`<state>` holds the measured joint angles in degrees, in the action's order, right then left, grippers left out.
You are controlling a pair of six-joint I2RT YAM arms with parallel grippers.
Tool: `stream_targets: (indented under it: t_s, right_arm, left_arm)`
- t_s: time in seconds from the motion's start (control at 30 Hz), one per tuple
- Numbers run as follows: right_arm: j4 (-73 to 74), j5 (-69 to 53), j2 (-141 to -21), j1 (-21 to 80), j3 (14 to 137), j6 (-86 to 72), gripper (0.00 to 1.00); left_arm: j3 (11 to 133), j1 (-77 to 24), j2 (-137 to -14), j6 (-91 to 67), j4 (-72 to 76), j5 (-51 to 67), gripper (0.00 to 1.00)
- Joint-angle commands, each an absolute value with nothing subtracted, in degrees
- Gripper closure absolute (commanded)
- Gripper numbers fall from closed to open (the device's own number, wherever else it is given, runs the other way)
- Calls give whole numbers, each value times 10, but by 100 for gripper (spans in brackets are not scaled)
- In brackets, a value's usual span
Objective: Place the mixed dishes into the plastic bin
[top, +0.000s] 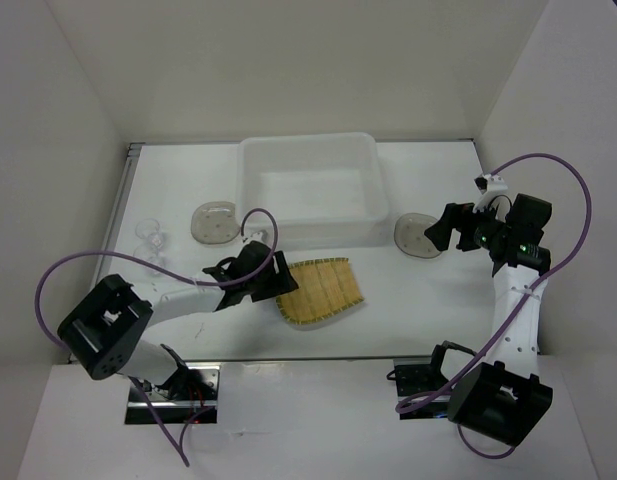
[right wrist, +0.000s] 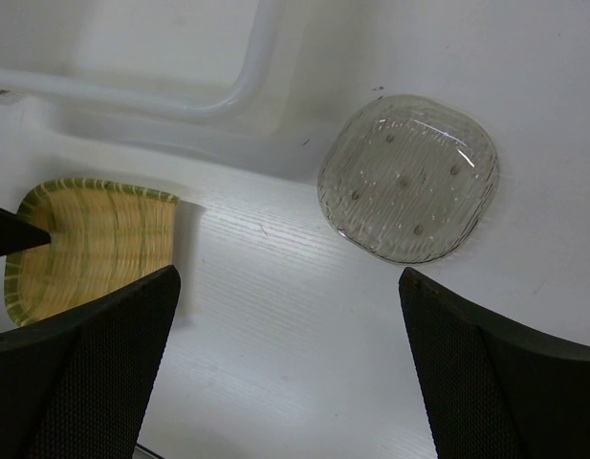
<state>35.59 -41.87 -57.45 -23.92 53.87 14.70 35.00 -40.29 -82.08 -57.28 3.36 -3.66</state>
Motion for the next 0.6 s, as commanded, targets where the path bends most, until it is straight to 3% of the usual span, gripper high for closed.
stream_targets:
  t_s: [0.0,0.1,0.23,0.27,0.4,0.57]
  right_arm:
    - [344,-430,-562,-237,539,154,0]
    - [344,-430,-562,-237,539,154,0]
    - [344,-430,-562,-237,539,154,0]
    - [344,-430,-562,-237,539,154,0]
    - [344,-430,-557,-237,539,154,0]
    - [344,-430,-557,-237,539,154,0]
  left_arm:
    - [362,-405,-829,-577,41,-33,25]
    - [367,-405,-829,-577,41,-33,37]
    - [374,-405,-834,-571,36,-33,63]
    - [379,-405,-834,-571,30,-33,77]
    - [385,-405,-839,-560,16,-33,100]
    - [403,-405,-783,-544,-41,-39,100]
